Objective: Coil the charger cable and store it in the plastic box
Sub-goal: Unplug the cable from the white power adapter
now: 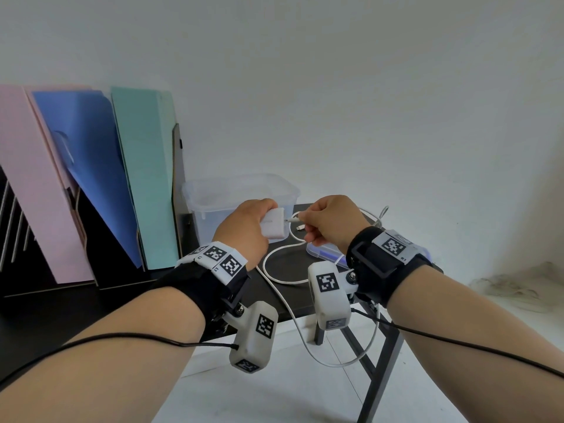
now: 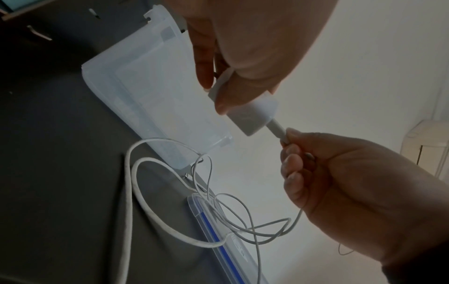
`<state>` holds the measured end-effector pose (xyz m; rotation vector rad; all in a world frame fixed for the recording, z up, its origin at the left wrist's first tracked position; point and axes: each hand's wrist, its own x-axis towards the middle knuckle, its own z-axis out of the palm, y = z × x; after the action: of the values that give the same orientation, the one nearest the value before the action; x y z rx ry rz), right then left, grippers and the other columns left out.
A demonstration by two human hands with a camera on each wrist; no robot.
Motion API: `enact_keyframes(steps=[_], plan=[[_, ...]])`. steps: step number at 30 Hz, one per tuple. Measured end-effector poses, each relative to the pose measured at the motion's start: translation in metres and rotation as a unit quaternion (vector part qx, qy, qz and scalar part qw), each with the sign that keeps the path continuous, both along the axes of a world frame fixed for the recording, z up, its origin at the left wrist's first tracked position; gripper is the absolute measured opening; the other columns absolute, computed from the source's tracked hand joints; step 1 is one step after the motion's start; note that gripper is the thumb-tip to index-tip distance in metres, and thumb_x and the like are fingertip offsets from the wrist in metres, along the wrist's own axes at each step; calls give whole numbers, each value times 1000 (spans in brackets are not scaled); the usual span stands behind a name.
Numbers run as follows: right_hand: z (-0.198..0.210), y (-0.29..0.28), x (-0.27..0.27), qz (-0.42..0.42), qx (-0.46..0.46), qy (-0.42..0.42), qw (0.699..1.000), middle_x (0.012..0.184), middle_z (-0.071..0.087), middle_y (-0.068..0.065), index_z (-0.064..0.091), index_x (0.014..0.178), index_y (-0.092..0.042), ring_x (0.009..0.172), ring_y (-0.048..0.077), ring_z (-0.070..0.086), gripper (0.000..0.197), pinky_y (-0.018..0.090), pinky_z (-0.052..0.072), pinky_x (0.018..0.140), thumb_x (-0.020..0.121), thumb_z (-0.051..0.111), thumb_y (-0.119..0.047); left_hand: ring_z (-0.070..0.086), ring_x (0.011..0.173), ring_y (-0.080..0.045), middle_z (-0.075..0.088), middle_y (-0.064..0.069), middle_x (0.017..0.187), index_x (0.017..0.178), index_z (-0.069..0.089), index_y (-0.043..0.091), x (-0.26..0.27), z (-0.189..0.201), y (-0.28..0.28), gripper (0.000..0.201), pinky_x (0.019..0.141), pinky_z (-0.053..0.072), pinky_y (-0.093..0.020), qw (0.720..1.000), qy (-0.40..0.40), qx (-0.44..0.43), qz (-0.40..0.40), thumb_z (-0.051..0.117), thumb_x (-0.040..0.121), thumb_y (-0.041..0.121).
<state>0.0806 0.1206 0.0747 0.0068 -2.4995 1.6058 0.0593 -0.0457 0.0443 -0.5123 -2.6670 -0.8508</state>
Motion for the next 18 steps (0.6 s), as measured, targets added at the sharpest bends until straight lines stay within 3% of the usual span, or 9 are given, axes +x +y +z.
enact_keyframes(steps=[11, 15, 18], plan=[[-5, -3, -3, 12, -102, -24, 994, 63, 60, 9, 59, 87, -1, 42, 10, 60, 8, 20, 53, 45, 89, 60, -9, 53, 103, -21, 53, 2, 116, 119, 51, 26, -2, 1, 1, 49, 83, 45, -33, 999, 24, -32, 6, 57, 76, 2], [-9, -4, -3, 24, -105, -28, 994, 64, 61, 7, 57, 82, -8, 44, 11, 59, 9, 22, 50, 44, 91, 58, -12, 53, 101, -22, 52, 2, 112, 114, 51, 24, -1, 5, -1, 48, 83, 47, -37, 998, 34, -45, 2, 55, 74, -1], [-9, -2, -1, 40, -70, -51, 995, 62, 62, 7, 58, 94, -13, 45, 15, 59, 10, 22, 45, 43, 92, 56, -22, 53, 103, -25, 52, 0, 116, 114, 51, 24, -8, 10, -7, 52, 86, 47, -39, 998, 44, -48, 16, 52, 71, -5]])
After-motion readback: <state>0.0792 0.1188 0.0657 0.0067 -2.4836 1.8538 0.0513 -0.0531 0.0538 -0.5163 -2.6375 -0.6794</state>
